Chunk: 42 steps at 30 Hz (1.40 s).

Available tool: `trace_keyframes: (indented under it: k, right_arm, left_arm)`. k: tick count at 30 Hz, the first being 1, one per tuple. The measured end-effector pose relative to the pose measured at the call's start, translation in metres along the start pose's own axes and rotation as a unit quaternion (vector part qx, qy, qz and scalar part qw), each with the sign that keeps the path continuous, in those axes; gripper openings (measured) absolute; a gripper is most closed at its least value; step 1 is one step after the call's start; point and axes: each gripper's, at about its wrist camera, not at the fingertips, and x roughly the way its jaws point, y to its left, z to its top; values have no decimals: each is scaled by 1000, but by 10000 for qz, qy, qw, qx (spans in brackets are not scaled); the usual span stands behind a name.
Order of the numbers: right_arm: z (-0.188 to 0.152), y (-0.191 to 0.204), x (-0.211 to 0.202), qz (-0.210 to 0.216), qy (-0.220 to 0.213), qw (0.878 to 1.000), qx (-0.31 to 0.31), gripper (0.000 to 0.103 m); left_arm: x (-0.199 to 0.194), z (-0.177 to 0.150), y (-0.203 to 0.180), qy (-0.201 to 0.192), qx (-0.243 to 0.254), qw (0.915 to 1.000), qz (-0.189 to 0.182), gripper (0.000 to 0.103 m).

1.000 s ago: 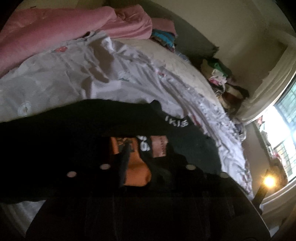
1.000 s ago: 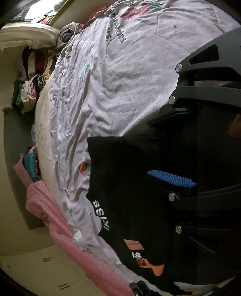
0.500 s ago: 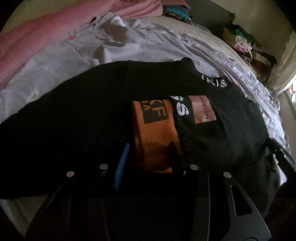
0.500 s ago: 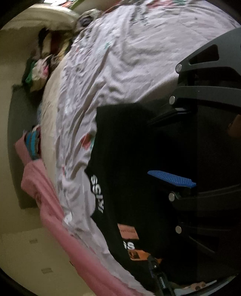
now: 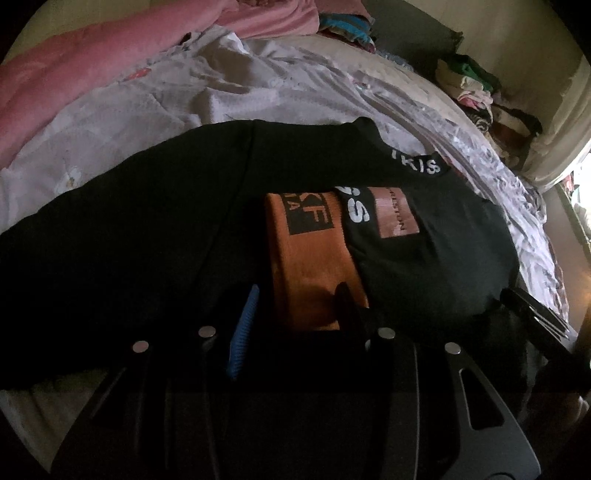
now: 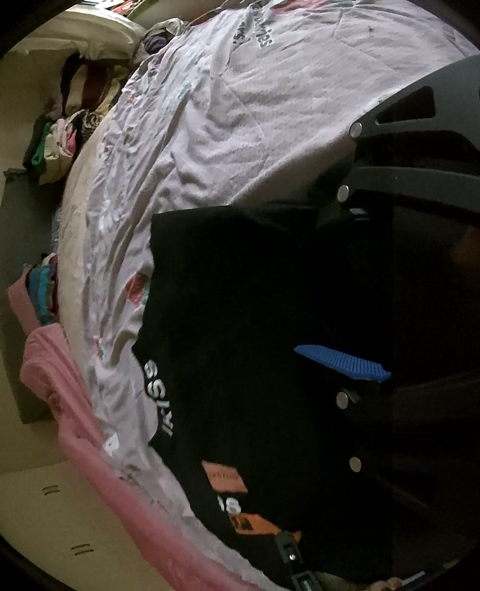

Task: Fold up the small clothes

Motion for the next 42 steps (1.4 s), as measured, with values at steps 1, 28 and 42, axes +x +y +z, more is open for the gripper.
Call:
trace_keyframes:
  k: [1,28,42]
  right_arm:
    - [-2,0,-5,87,-49,9999,50,58]
    - [-6,51,-75,379,-742,9963,-196,98]
    - [-3,96,-96,567,-997,9912,-655,98]
  left_arm:
    - [-2,-1,0,-9,4,10000,-32,34]
    - [-61,-16,28,-613,-326,9975,-131,85]
    - [-94,-20,50,-920,-402,9947,216,93]
